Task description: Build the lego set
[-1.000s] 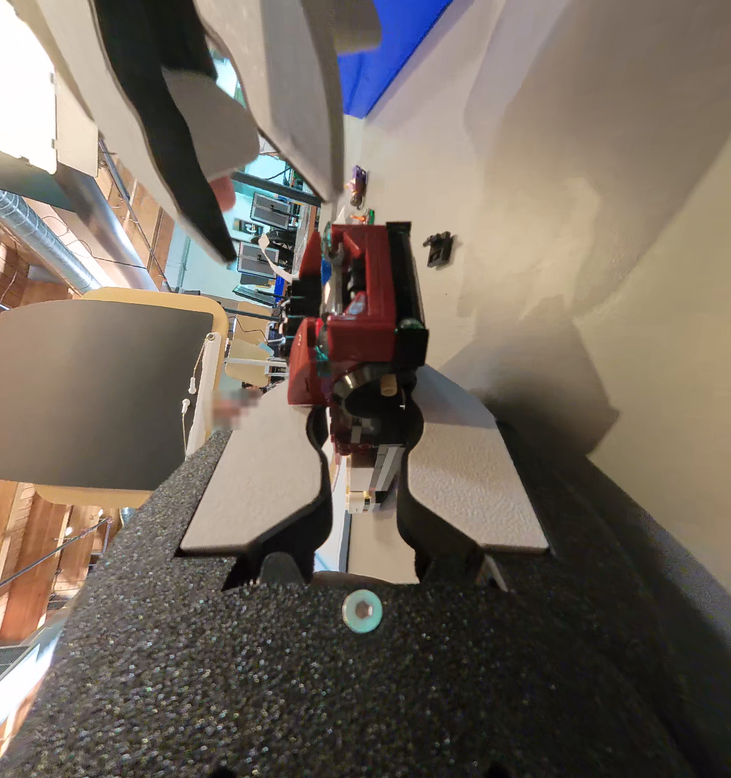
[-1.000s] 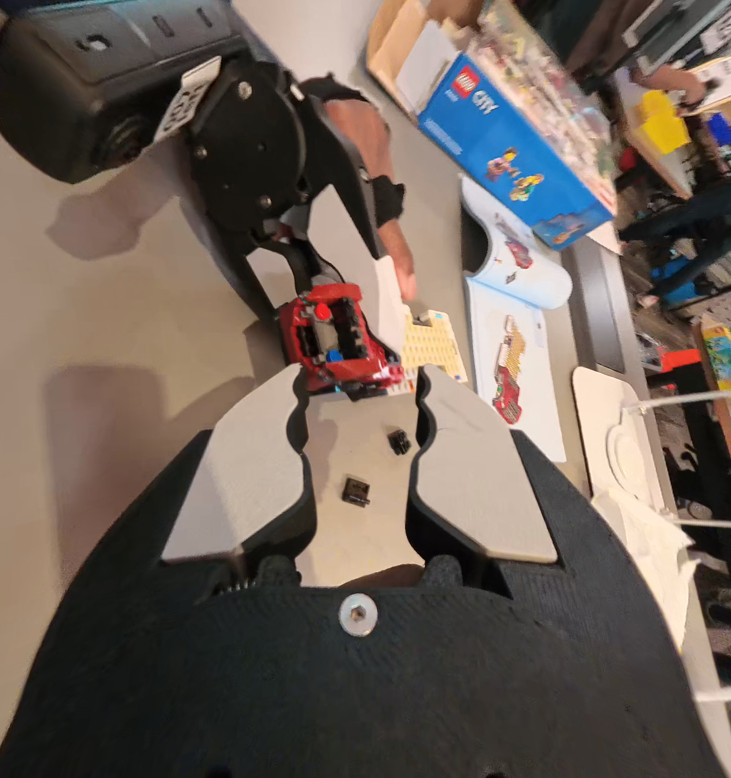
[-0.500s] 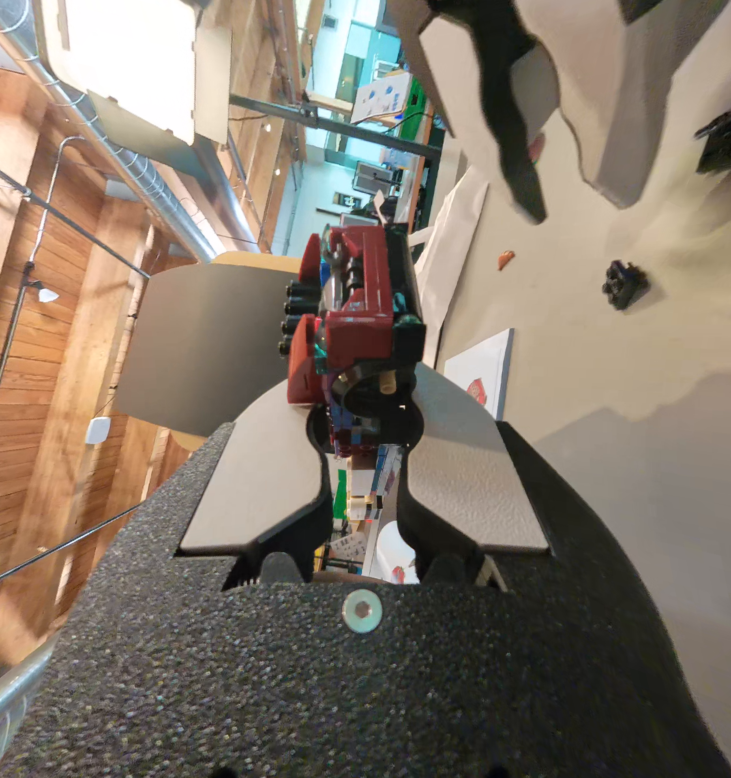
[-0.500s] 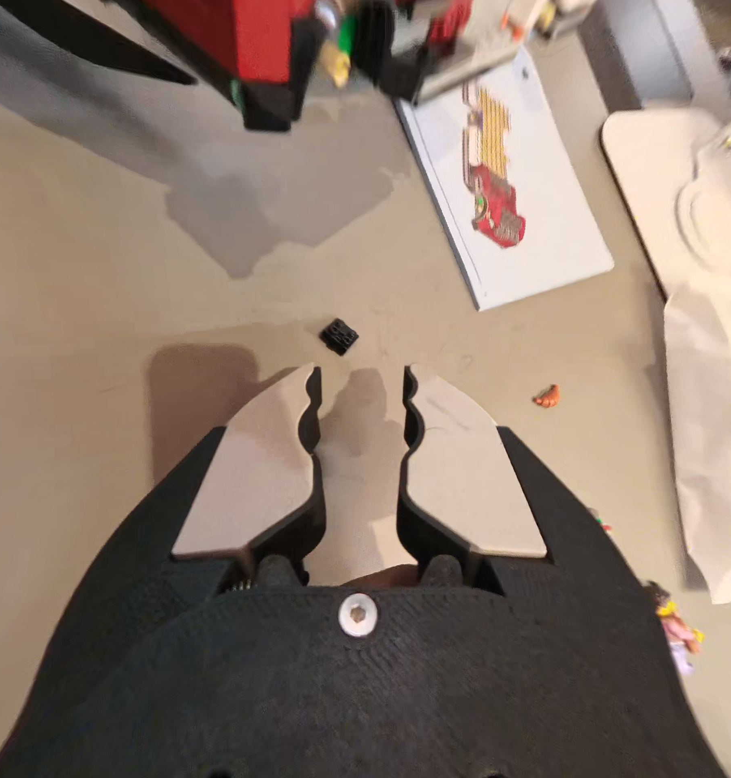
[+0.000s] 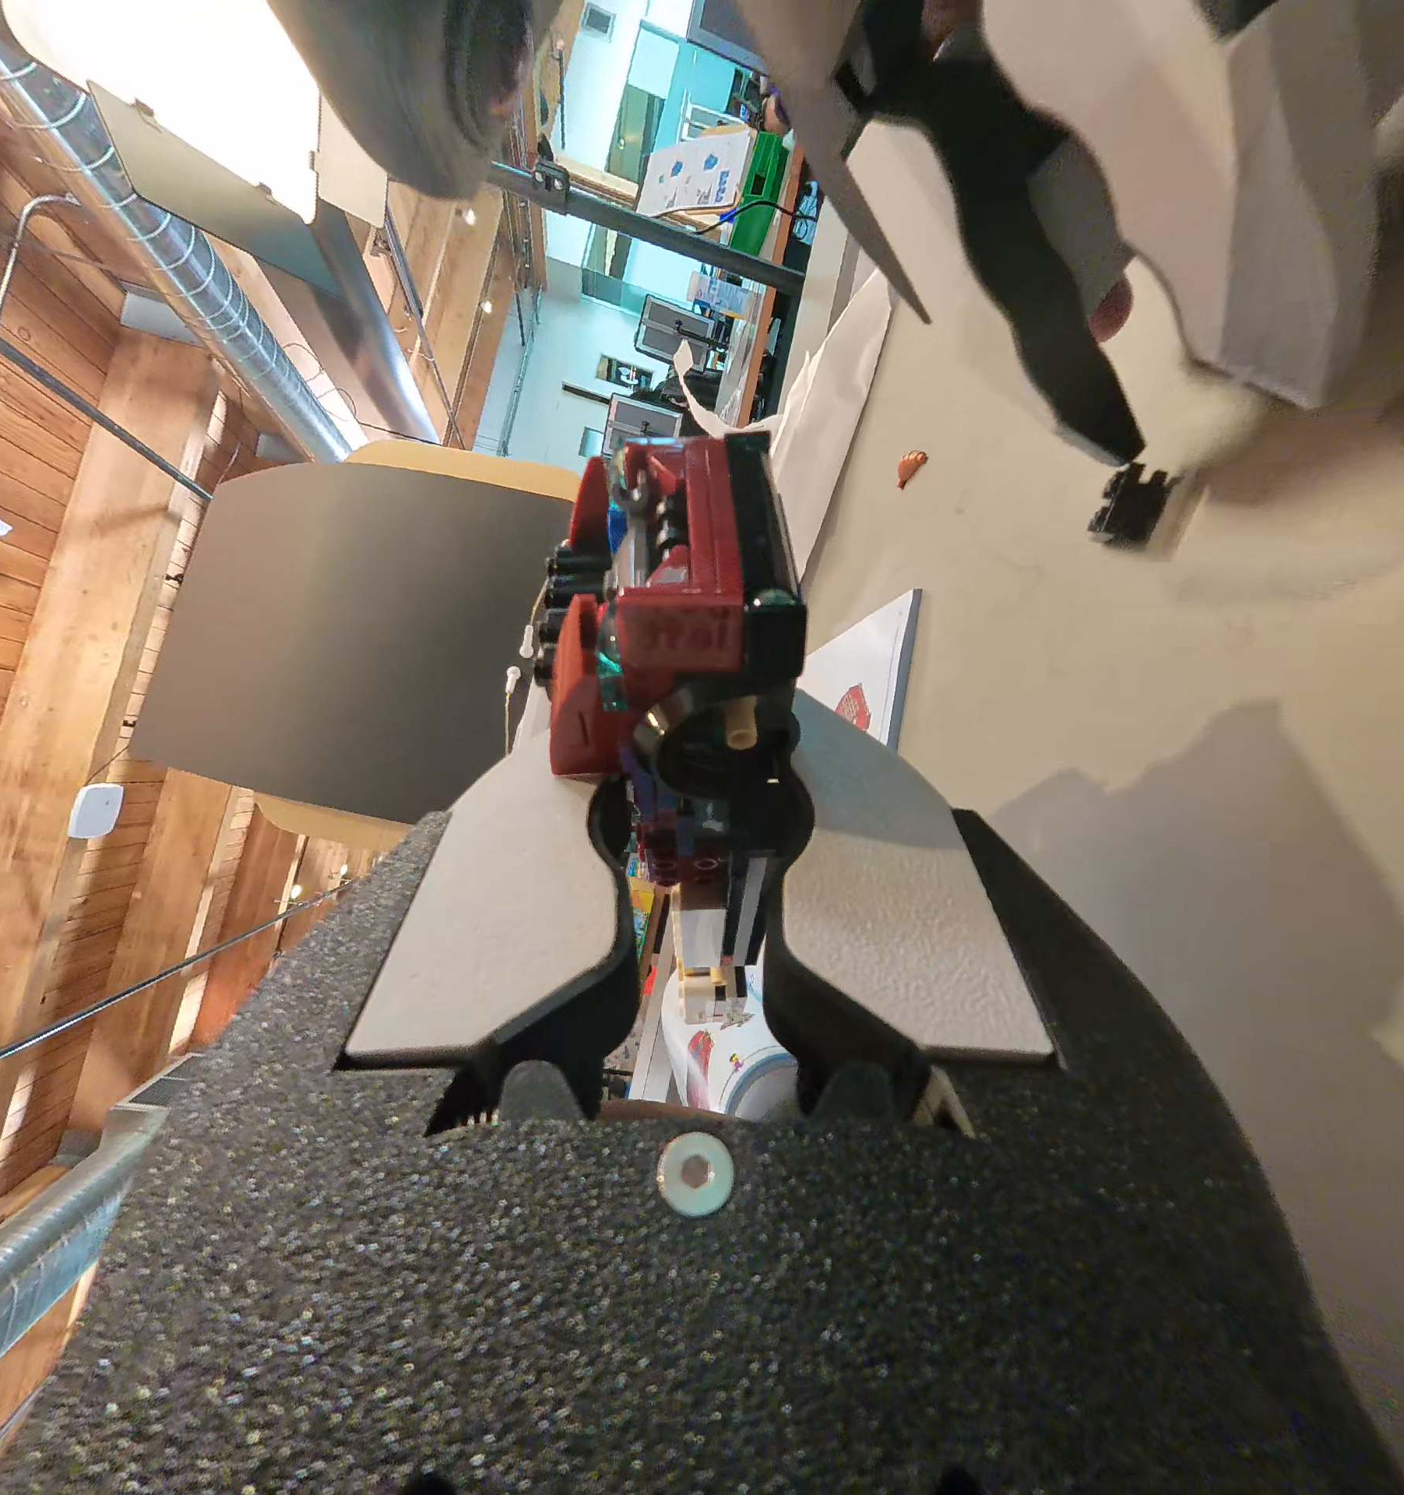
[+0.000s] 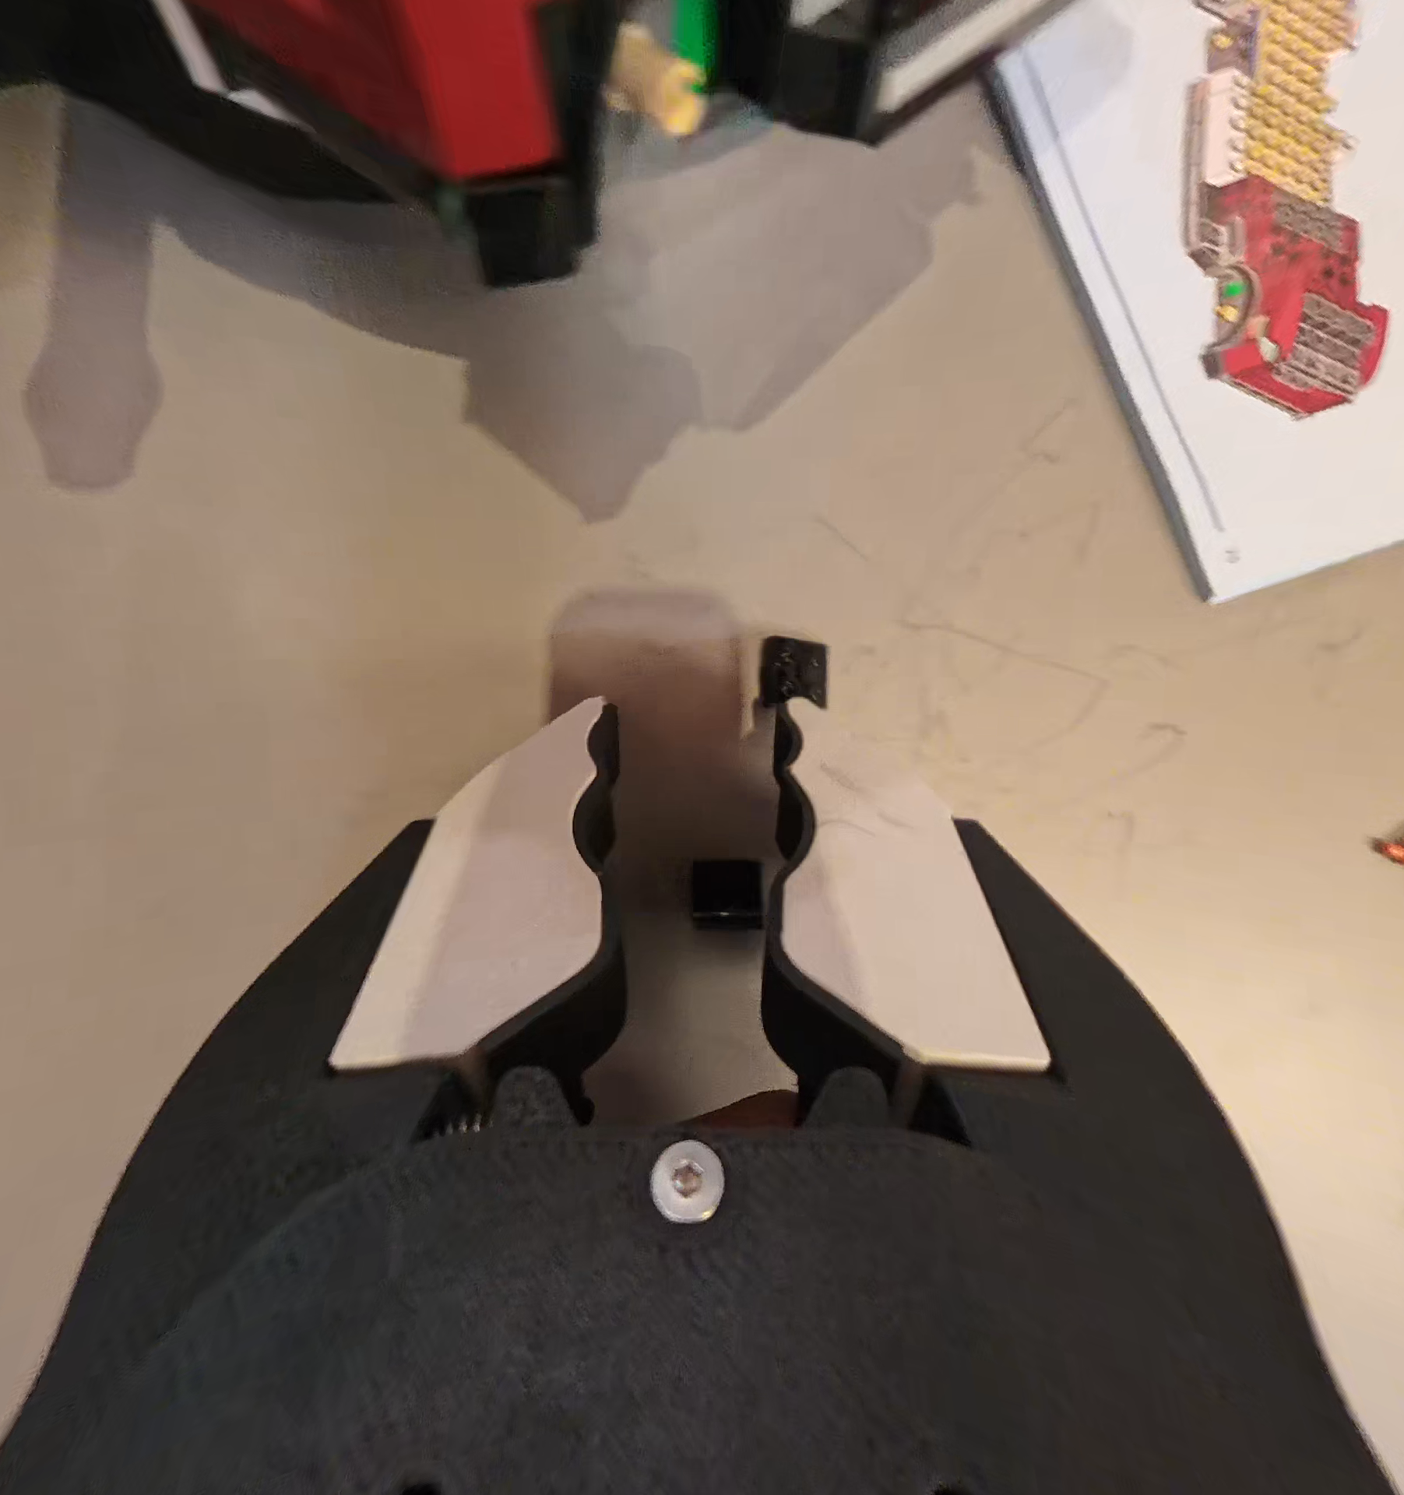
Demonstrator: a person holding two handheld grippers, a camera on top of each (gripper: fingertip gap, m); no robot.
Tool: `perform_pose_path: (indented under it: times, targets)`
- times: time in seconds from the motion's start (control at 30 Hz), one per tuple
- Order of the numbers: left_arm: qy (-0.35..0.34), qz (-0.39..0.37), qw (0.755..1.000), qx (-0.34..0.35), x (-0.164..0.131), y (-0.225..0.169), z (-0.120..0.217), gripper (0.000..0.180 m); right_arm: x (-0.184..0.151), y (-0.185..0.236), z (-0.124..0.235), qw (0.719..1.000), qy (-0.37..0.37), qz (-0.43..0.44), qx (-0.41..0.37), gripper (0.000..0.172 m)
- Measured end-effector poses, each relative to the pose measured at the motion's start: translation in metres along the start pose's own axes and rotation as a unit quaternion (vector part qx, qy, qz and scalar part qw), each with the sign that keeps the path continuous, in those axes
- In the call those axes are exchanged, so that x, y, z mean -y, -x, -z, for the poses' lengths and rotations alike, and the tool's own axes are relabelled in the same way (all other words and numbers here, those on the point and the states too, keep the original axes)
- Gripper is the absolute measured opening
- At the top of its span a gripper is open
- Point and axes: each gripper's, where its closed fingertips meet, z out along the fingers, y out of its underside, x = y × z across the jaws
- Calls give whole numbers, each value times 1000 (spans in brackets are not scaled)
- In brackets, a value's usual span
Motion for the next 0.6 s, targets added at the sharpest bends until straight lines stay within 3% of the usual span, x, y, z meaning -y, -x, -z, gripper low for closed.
perform_pose_path:
  times: [0.27, 0.6]
  targets:
    - [5, -5, 1000, -9, -2, -4, 1, 33, 2, -22, 5, 999, -24, 11, -45, 33]
    - [9, -18, 1000, -17, -3, -11, -1, 33, 1, 9, -5, 999, -4, 49, -9, 34]
